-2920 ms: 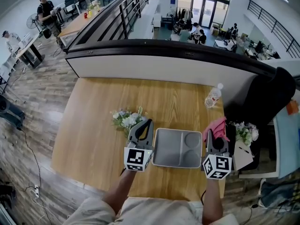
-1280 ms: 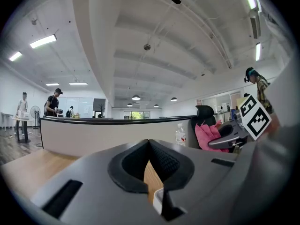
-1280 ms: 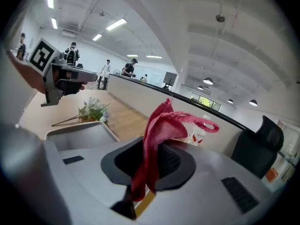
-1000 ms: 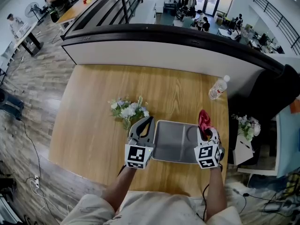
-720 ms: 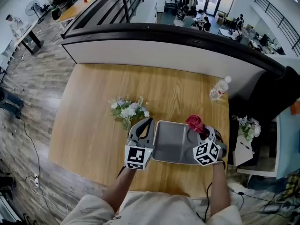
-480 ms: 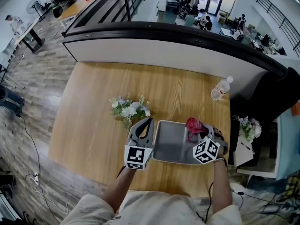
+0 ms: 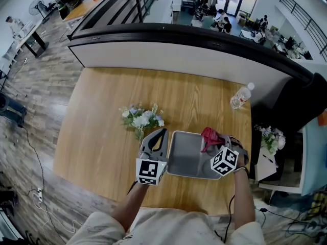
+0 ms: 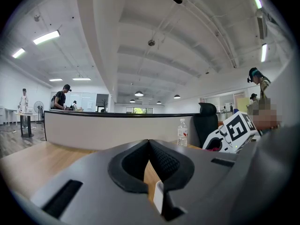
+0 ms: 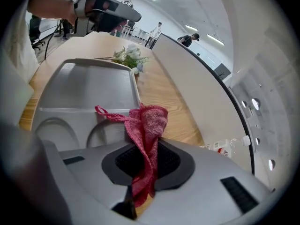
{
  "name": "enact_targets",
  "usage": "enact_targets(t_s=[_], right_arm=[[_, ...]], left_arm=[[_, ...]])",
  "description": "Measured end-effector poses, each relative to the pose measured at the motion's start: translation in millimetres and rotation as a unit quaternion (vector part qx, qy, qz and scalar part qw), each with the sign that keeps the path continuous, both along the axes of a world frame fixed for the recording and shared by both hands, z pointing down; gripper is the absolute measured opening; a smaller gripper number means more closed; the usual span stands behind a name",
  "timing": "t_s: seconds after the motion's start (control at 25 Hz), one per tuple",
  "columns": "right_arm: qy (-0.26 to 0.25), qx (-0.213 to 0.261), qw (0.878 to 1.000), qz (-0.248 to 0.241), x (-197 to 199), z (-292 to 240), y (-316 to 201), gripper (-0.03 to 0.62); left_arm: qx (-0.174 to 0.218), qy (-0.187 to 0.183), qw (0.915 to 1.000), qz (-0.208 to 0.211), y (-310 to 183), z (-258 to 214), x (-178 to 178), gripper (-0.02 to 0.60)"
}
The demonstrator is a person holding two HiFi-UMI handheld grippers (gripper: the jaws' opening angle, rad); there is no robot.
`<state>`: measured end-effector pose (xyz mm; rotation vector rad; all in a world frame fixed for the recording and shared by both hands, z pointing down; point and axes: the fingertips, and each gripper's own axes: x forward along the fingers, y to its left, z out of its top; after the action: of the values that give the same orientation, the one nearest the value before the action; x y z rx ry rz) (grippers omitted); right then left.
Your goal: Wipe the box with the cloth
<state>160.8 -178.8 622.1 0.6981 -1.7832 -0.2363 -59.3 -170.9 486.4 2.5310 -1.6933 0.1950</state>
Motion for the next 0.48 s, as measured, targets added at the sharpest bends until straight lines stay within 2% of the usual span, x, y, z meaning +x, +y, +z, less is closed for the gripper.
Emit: enact_targets(t_s=[0.48], right_arm=[[-0.017, -0.008, 1.000, 0.008, 0.4, 1.1, 0.4, 0.067]], left_arm=[[0.008, 0.001, 0.9998, 0.018, 2.9, -6.0, -5.5, 0.014]])
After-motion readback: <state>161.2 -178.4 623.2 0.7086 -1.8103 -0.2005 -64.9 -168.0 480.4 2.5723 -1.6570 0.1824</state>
